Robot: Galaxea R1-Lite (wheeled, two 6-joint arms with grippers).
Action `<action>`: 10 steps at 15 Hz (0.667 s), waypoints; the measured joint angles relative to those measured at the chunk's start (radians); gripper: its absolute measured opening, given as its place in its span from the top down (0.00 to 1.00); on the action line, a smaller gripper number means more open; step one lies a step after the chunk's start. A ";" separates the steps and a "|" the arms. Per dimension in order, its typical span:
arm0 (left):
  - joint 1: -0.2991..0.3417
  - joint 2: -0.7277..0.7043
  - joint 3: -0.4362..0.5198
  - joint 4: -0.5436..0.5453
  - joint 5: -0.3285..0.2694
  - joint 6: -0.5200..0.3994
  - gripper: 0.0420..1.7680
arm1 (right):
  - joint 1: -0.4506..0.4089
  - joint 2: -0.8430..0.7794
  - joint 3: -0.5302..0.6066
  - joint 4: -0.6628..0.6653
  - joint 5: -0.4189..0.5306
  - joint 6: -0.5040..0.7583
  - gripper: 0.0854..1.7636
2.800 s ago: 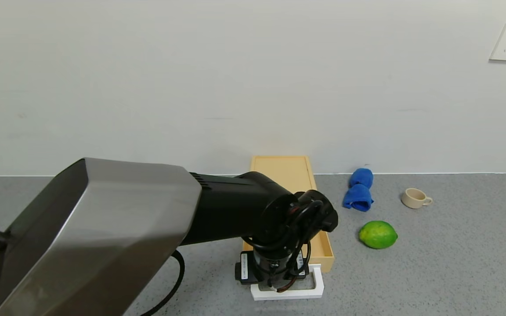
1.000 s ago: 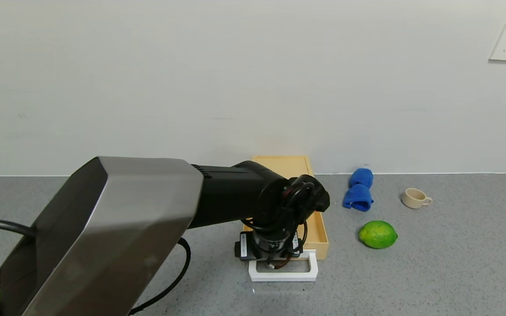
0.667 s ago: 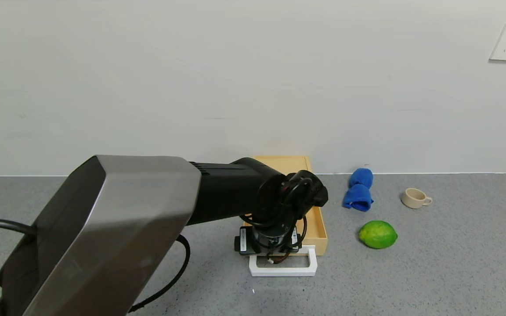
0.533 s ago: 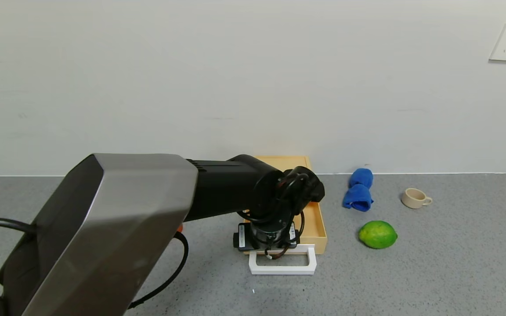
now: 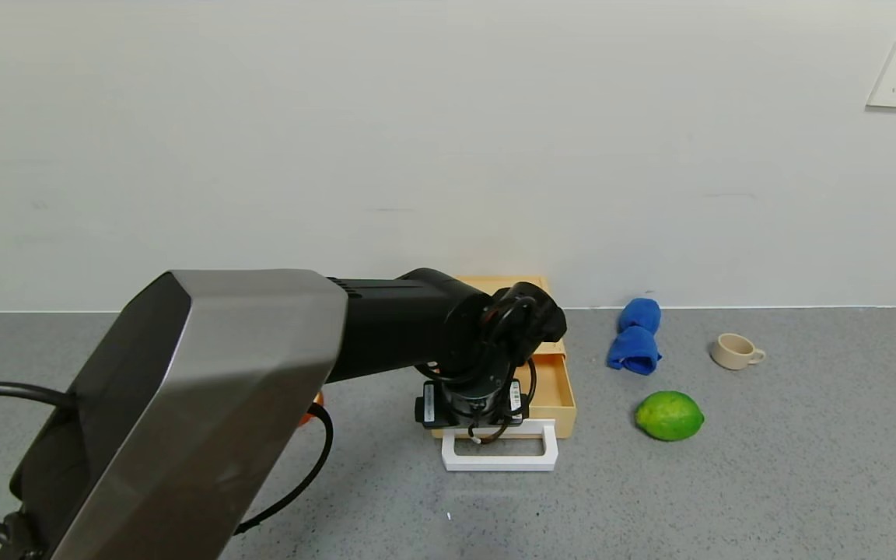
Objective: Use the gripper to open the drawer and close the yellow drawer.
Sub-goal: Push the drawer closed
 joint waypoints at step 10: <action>0.036 0.004 -0.004 -0.100 -0.001 0.070 0.03 | 0.000 0.000 0.000 0.000 0.000 0.000 0.03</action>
